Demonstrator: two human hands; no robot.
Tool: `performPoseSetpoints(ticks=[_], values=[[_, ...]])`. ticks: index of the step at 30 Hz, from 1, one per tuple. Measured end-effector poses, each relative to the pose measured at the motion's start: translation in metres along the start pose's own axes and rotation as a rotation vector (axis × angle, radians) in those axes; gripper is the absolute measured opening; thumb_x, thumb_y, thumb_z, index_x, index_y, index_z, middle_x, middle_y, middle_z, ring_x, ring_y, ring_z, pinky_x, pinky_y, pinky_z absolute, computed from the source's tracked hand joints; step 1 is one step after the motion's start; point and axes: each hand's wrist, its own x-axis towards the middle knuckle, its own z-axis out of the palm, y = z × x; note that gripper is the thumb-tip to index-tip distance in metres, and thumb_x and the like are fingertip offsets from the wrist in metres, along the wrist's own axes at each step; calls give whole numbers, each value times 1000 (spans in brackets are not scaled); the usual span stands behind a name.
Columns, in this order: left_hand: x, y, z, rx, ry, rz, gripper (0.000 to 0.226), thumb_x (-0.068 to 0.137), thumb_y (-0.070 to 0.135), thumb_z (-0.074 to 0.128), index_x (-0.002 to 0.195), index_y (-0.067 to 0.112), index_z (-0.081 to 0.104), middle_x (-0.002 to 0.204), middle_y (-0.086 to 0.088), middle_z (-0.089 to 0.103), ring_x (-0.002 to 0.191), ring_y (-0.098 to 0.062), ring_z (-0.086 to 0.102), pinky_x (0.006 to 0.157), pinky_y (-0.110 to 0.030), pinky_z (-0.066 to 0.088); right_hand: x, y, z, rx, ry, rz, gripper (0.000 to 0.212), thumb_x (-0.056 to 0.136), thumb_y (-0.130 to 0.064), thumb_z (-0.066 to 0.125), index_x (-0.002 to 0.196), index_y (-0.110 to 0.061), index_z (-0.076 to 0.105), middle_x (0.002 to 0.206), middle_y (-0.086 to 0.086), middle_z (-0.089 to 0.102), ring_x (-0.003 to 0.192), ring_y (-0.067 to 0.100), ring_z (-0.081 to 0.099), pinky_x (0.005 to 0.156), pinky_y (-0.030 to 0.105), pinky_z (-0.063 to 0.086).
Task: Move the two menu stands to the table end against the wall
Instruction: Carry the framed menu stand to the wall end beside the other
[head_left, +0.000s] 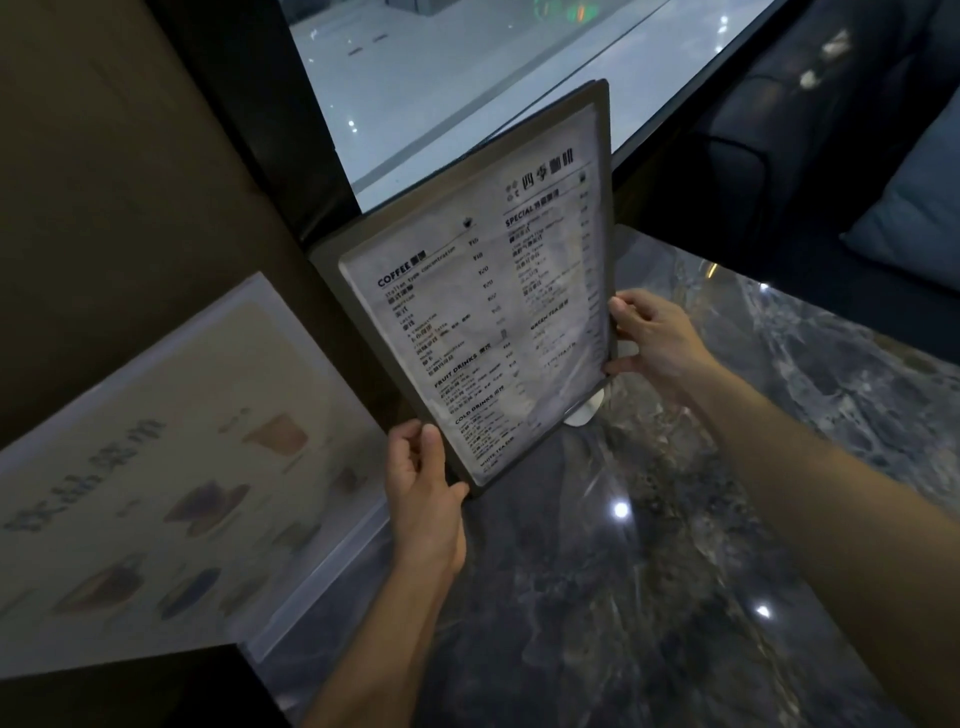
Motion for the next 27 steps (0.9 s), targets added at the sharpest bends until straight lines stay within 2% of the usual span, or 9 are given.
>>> performPoseSetpoints(ticks=[6,11,13,17,21,24,27], values=[[0,-2,2,-23,24,15,26,94,28,43,77,42,58,81,25,65,85,5,63,70,-37,52,12,-4,4,-25,-43,-1,20,93,-25,46,81,-23,63,78,-4,57,71,9,56,56,44,56],[-2,0,4,-37,21,-10,29,93,29,44,75,45,60,89,23,65,98,-4,58,89,-53,46,19,-3,4,-67,-64,-4,21,92,-27,48,78,-26,64,78,-2,53,74,13,53,63,49,56],[-3,-1,4,-43,20,-23,27,92,30,45,76,44,60,95,19,64,100,-7,58,92,-57,46,21,-3,4,-72,-63,3,21,92,-29,49,79,-27,65,77,-4,54,75,12,53,64,48,56],[-4,-2,3,-31,24,-31,23,91,32,46,78,45,61,89,24,64,98,-3,57,94,-61,43,20,-1,6,-90,-54,18,22,92,-31,47,82,-31,66,85,-6,60,86,13,58,64,44,57],[-5,-3,2,-40,2,-31,11,78,44,51,80,47,61,90,25,64,96,-1,59,92,-56,45,16,1,7,-148,-52,40,22,93,-36,44,85,-34,65,91,-8,63,90,13,59,65,38,57],[-4,-4,1,-14,-19,-14,14,72,49,52,83,48,59,87,26,66,90,7,62,89,-49,47,15,3,6,-240,-39,53,20,92,-41,42,90,-36,62,89,-14,61,85,9,57,66,33,52],[-4,-5,0,9,-19,-3,16,71,50,51,86,47,58,90,28,66,91,8,61,90,-49,45,12,7,5,-307,-32,34,21,91,-43,43,103,-35,59,92,-14,60,82,2,54,63,26,46]])
